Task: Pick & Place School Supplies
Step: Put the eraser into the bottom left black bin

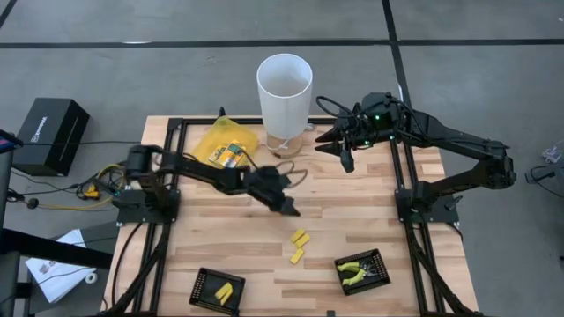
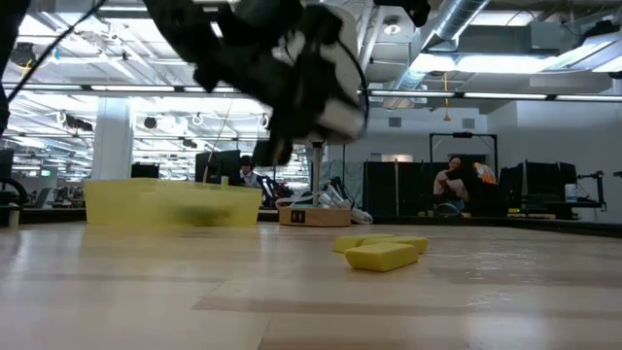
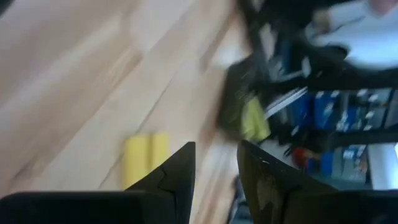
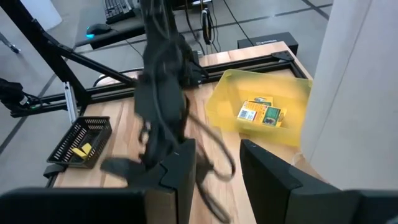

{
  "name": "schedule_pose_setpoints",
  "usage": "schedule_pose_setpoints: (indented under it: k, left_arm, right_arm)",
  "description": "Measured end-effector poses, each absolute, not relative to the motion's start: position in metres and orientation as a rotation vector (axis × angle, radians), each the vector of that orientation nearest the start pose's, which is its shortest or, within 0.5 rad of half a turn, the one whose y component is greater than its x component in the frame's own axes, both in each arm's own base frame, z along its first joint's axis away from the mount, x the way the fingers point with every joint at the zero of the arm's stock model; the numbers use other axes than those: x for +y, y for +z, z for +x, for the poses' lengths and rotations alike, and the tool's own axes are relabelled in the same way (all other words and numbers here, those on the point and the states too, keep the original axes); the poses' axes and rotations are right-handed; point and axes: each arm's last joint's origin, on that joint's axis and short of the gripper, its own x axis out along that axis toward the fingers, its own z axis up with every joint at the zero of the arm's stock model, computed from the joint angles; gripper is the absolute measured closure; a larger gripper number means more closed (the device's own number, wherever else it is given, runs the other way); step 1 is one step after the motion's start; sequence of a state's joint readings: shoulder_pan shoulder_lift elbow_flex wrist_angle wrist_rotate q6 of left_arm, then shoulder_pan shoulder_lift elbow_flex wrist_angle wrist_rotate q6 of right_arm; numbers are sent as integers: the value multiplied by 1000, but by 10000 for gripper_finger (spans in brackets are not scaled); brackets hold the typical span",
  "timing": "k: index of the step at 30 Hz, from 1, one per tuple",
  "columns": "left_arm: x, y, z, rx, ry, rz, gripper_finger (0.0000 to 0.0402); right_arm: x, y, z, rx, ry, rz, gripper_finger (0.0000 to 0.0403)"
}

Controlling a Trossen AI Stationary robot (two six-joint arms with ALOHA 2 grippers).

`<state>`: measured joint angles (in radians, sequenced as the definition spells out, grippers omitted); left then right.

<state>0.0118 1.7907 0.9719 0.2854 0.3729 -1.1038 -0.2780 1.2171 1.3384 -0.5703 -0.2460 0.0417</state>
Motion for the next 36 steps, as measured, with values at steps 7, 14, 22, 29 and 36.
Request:
schedule_pose_setpoints:
  k: [7, 14, 22, 29, 36]
  left_arm:
    - [-29, 140, 376, 807, -77, -1144, 280]
    - [-33, 141, 376, 788, -54, -1125, 271]
    - [-33, 122, 381, 831, -37, -1130, 275]
    - [-36, 118, 396, 830, -44, -1130, 279]
    - [-41, 109, 399, 911, -19, -1091, 279]
  right_arm:
    - [-62, 398, 243, 437, -41, 168, 285]
    - [-62, 398, 243, 437, -40, 162, 285]
    - [-62, 398, 243, 438, -41, 162, 285]
    - [-62, 398, 243, 439, -41, 162, 285]
    - [-62, 398, 243, 439, -41, 162, 285]
